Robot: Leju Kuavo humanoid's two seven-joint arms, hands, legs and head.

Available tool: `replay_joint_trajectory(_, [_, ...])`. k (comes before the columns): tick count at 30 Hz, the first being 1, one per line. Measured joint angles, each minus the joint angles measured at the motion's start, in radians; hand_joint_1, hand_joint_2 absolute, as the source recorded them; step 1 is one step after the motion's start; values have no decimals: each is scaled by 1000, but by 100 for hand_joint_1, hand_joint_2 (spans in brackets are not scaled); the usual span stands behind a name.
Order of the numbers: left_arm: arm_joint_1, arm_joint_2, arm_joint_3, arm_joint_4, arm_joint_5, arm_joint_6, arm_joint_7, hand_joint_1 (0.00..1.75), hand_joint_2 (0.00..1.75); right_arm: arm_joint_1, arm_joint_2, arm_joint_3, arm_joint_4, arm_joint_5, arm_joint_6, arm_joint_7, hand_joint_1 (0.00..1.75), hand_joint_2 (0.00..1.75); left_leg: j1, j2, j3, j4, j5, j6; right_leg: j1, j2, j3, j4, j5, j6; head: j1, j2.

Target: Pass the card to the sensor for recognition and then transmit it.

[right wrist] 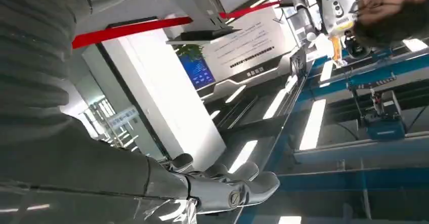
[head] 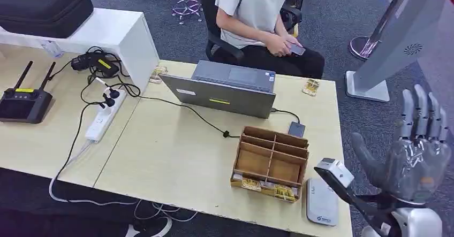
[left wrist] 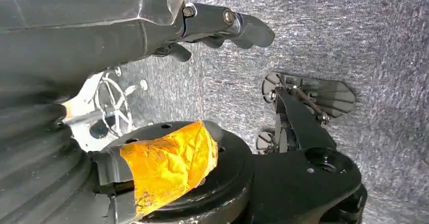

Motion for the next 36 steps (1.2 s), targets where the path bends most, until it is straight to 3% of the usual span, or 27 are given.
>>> replay_joint_trajectory(15, [-1, 0, 33, 0, 10, 5, -18, 0, 175, 220, -103, -5, -101, 15, -39, -22, 0, 175, 0, 0, 0, 0, -1, 1, 0, 0, 0, 0, -1, 1, 0, 0])
replay_joint_trajectory(25, [-1, 0, 43, 0, 11, 6, -21, 0, 175, 323, -113, -10, -138, 37, -51, -18, 0, 175, 0, 1, 0, 0, -1, 1, 0, 0, 0, 0, -1, 1, 0, 0])
replay_joint_trajectory(36, [-2, -3, 57, 0, 14, 13, -28, 0, 175, 450, -113, 16, -182, 80, -66, 47, 0, 175, 0, 1, 0, 0, -2, 1, 0, 0, 0, 0, -2, 2, 0, 0])
